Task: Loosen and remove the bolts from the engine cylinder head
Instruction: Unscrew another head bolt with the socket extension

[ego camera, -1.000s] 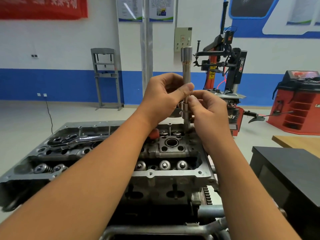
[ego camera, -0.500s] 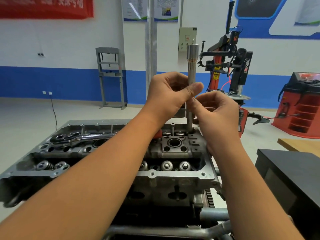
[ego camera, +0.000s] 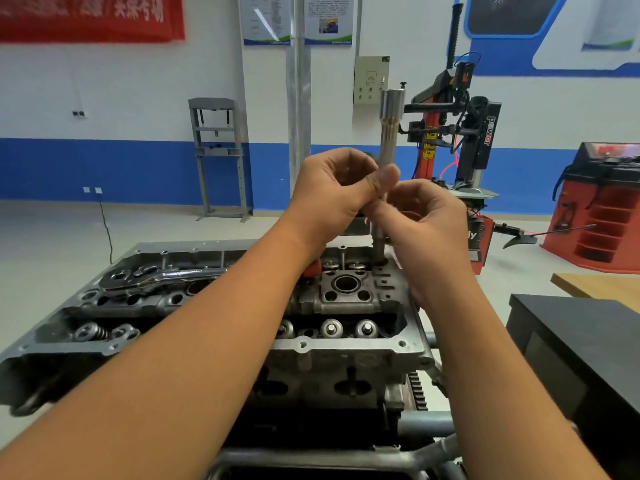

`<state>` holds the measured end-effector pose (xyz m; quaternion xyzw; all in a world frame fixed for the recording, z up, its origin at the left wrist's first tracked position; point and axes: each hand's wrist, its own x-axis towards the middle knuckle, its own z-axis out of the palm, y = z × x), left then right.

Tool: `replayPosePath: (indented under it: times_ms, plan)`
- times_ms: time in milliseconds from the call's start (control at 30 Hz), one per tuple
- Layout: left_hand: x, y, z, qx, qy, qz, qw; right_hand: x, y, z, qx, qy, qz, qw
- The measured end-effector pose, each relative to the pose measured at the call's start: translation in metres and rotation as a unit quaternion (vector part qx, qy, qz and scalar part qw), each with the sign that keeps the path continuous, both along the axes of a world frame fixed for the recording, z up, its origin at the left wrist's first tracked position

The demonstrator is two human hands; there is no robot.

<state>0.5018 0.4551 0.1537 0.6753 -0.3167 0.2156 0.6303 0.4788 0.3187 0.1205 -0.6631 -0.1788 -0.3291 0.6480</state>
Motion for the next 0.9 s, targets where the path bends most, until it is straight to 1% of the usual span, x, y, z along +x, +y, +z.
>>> replayPosePath:
  times_ms: [67,167,267,333,433,500,600,700,800,900]
  plan:
    - [-0.0008,-0.0008,0.0005,0.011,0.018,-0.038,0.999,-0.0021,0.0016,0.0008,-0.005,-0.005,0.011,1.0]
    - [-0.0028,-0.0014,0.0026,0.01,0.061,-0.09,0.994,-0.002,0.0021,0.0018,0.017,0.018,0.073,0.997]
    - [-0.0024,-0.0005,0.0026,0.007,0.048,-0.059,0.997,-0.0003,0.0001,0.0035,0.05,0.055,0.093,0.993]
    - [-0.0023,-0.0005,0.0015,0.006,0.02,-0.019,1.0,-0.0002,0.0012,0.0035,0.054,0.061,0.078,0.994]
    - [-0.0014,-0.0013,0.0014,-0.009,0.002,0.016,1.0,-0.0001,0.0012,0.0009,0.014,0.029,0.009,0.999]
    - [-0.0012,-0.0011,0.0021,0.001,0.009,-0.003,1.0,0.0003,0.0008,-0.0002,0.022,0.021,0.009,1.0]
    - [-0.0031,-0.0015,0.003,0.011,0.041,-0.047,0.998,-0.0002,0.0008,0.0004,0.048,0.031,0.042,0.997]
    - [-0.0036,-0.0012,0.0038,0.018,0.023,-0.015,0.999,-0.0012,0.0002,0.0011,0.058,0.041,0.06,0.996]
    - [-0.0028,-0.0018,0.0028,0.011,0.005,0.003,1.0,-0.002,0.0005,0.0004,0.032,0.027,0.025,0.999]
    - [-0.0028,-0.0013,0.0016,0.007,0.02,-0.028,0.999,-0.001,0.0021,0.0014,0.046,0.027,0.018,0.998]
